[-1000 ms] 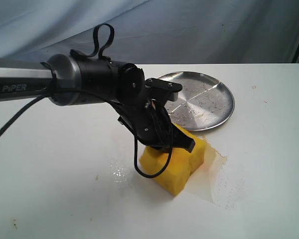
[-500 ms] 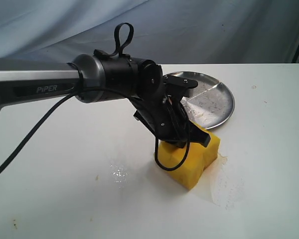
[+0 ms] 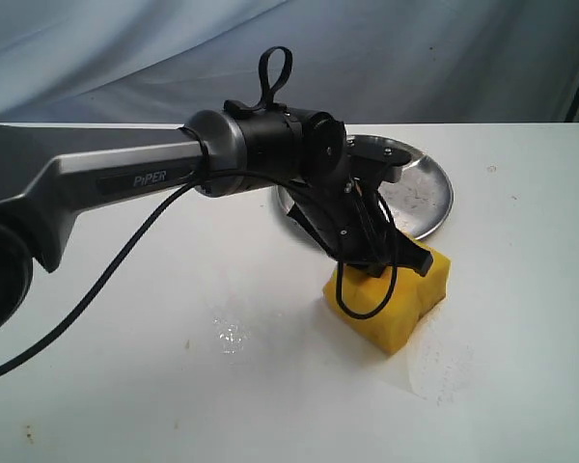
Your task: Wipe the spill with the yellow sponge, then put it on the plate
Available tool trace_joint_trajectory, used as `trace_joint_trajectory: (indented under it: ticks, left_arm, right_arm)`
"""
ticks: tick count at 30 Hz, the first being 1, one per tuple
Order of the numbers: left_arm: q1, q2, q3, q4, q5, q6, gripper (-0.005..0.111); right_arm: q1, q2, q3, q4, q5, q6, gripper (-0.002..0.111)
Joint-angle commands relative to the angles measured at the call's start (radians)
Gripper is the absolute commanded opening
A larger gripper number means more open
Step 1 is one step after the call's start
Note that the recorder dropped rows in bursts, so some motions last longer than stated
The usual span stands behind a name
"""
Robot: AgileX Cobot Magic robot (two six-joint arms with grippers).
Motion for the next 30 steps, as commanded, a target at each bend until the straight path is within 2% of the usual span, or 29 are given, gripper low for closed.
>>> trace_joint_trajectory:
  ticks: [1,14,30]
  left_arm:
    - [-0.024,0.012,-0.004,-0.001,0.015,0.031,0.000]
    - [-0.080,0.012,-0.004,-0.008,0.088,0.070,0.000]
    - [-0.138,0.002,-0.002,0.005,0.251,0.096,0.000]
  right_arm:
    - [-0.008,-0.002,0.004,-0.007,-0.003,0.000,0.000]
    - [-0.008,-0.002,0.004,-0.007,-0.003,0.000,0.000]
    - [-0.008,-0.002,0.004,-0.007,-0.003,0.000,0.000]
